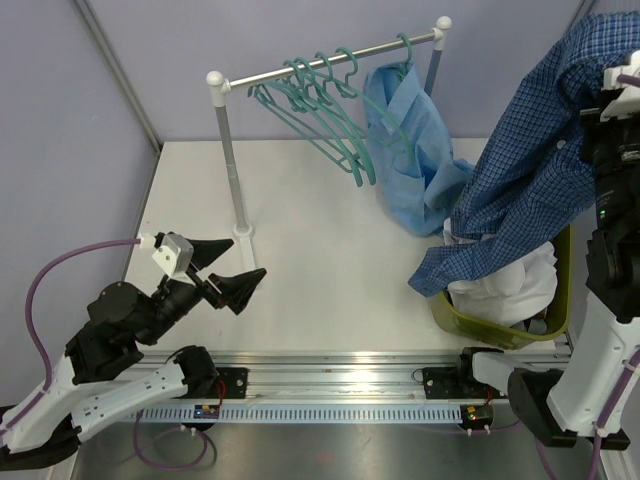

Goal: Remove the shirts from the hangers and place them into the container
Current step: Place the shirt into the basket

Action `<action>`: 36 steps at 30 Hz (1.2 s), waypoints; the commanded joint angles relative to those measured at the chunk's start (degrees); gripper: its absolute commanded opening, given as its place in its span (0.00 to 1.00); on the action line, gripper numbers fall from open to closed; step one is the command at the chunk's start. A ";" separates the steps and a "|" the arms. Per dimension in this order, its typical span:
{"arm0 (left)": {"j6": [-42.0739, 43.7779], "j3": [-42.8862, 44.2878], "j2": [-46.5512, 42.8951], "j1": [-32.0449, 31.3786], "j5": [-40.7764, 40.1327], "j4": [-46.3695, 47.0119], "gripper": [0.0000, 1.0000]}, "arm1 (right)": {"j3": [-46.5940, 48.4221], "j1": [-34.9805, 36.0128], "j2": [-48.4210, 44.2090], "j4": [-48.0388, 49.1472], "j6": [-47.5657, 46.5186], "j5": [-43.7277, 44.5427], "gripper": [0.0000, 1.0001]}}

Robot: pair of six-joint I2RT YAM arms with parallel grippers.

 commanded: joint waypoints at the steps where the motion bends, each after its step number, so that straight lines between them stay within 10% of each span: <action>1: -0.51 -1.18 -0.66 -0.14 -0.24 1.13 0.99 | -10.34 -0.31 -4.82 4.80 -4.63 8.26 0.00; 11: -0.34 -3.03 -2.69 -0.14 0.47 0.60 0.99 | -43.67 -7.85 -14.15 5.17 -4.48 6.38 0.00; 17: -0.86 -4.17 -4.35 -0.23 0.91 0.16 0.99 | -57.20 -22.96 -8.80 5.00 -1.30 -23.79 0.00; 23: -0.69 -5.41 -4.71 -0.14 0.56 0.86 0.99 | -69.70 -23.42 -3.80 0.16 -8.77 -45.21 0.00; 30: -0.78 -5.67 -2.95 -0.14 1.52 2.62 0.99 | -75.41 -23.42 12.90 0.94 -11.59 -41.03 0.02; 36: -0.77 -5.67 -2.25 -0.14 1.79 2.71 0.99 | -78.93 -23.42 23.63 8.32 -9.30 -31.18 0.27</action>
